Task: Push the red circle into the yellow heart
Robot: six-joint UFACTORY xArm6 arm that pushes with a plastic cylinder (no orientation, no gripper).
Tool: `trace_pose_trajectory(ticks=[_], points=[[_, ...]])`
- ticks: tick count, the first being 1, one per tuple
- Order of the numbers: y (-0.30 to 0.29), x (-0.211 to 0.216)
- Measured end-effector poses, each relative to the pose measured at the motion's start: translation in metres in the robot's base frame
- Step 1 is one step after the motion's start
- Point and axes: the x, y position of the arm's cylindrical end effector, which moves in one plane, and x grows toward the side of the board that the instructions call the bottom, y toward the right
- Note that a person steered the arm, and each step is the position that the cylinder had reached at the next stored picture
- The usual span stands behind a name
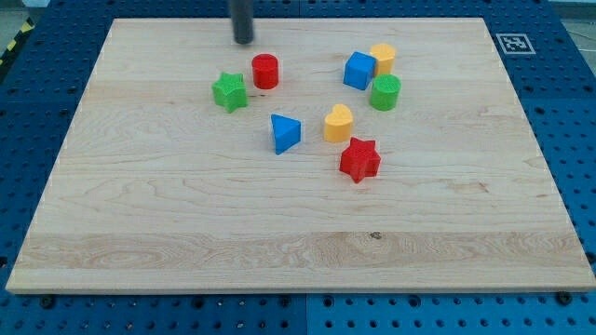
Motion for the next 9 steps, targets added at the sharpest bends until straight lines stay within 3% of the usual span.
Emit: trace_pose_trajectory(ticks=[2,6,9], points=[[0.009,0.054],[0.050,0.090],[0.051,0.090]])
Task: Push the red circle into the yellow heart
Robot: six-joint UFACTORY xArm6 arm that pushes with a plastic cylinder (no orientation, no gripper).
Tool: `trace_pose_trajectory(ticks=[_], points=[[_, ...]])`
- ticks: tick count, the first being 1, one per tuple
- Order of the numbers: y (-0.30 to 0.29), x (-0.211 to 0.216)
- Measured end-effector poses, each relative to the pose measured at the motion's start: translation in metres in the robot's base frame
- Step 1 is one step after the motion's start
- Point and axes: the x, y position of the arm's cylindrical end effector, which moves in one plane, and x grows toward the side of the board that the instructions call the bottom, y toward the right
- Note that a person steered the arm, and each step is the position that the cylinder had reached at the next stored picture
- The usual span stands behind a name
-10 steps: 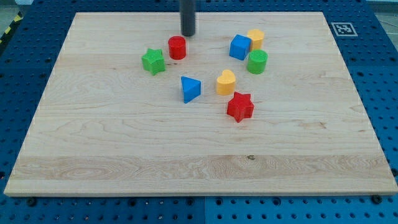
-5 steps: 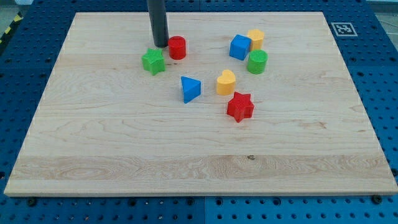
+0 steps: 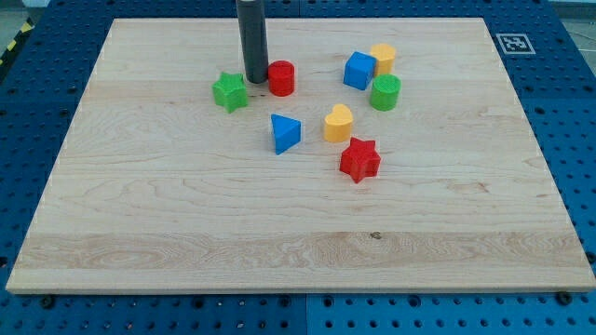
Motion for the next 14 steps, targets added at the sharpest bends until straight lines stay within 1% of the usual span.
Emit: trace_pose_trajectory(ticks=[1,2,5,6,7,9,10,12,14], points=[[0.011,0.003],[0.035,0.012],[0.035,0.007],[0.047,0.019],[0.047,0.012],[0.050,0.017],[0.056,0.030],[0.058,0.033],[0.074,0.065]])
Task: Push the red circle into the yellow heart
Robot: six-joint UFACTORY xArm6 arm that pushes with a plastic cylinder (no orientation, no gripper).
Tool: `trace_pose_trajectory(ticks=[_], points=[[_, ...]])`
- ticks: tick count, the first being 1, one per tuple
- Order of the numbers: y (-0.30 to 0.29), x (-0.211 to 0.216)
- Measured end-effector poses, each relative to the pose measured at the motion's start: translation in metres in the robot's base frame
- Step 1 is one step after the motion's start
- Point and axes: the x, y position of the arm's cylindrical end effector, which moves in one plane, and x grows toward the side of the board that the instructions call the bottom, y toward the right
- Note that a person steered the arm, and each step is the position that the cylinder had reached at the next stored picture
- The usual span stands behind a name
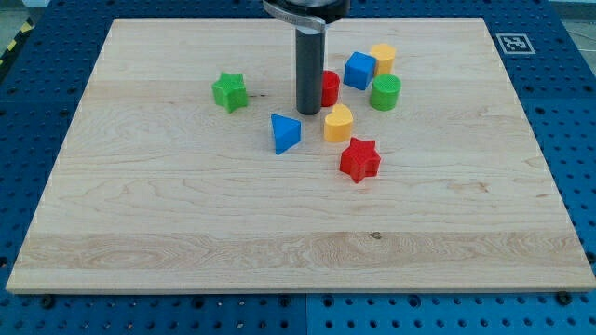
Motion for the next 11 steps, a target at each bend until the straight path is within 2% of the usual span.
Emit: trace_pose_trajectory(ticks=[2,4,6,7,9,11], points=[[0.005,0.015],[-0.030,-0.047],[-0.029,-0.098],[-0.023,-0.102],[-0.015,-0.052],[0.009,-0.079]])
